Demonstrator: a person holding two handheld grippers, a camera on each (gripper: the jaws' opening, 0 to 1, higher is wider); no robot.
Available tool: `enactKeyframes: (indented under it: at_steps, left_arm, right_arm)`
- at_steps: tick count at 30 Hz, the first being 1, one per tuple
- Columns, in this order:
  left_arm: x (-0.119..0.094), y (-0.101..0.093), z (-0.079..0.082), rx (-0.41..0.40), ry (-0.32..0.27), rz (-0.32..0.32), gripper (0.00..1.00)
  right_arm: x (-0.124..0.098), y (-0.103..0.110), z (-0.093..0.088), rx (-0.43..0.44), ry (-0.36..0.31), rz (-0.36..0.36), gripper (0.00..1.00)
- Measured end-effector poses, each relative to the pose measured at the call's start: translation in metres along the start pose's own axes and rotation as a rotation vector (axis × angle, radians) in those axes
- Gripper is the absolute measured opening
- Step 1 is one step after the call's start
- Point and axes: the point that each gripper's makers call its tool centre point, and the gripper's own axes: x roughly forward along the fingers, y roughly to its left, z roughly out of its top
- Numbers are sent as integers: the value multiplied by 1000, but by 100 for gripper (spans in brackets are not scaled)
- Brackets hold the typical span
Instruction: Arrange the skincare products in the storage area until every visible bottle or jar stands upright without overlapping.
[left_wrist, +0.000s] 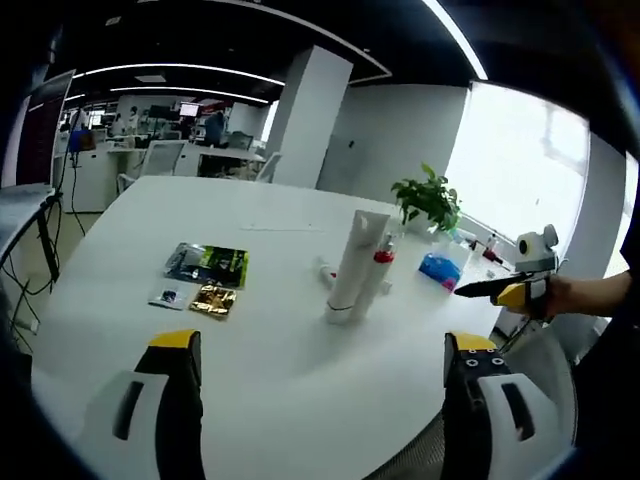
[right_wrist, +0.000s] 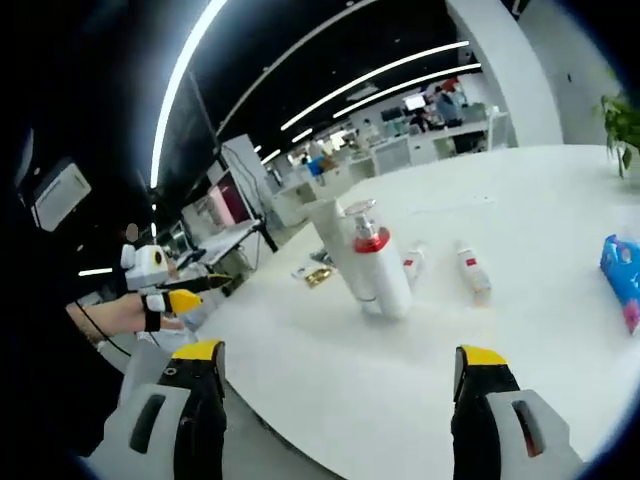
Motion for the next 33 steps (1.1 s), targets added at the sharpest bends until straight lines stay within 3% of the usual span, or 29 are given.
enactKeyframes:
  at_steps: [4,13,20,23,28,31,33]
  left_arm:
    - [-7,5,-7,23,24,15,93]
    - [-11,8,-9,-6,13,36,92]
    - [-11,12,-9,-1,19,39,92]
    - [-11,13,-9,-1,22,35,91]
    - [-7,17,-11,-9,32,31,91]
    - [-3,15,-8,-13,29,17,91]
    - [0,14,-7,-3,34,5,91]
  right_arm:
    - [0,-3,3,8,0,3,99]
    - [1,-14,11,-8,22,-17,97]
    - [8,-14,9,-30,71,-17,95]
    - [9,-28,14,-25,98,-52,92]
    - [10,-44,33,-11,99,-103,85]
    - [12,-53,45,32,95,-118,82]
    - [15,-58,57,119,78,-116,80]
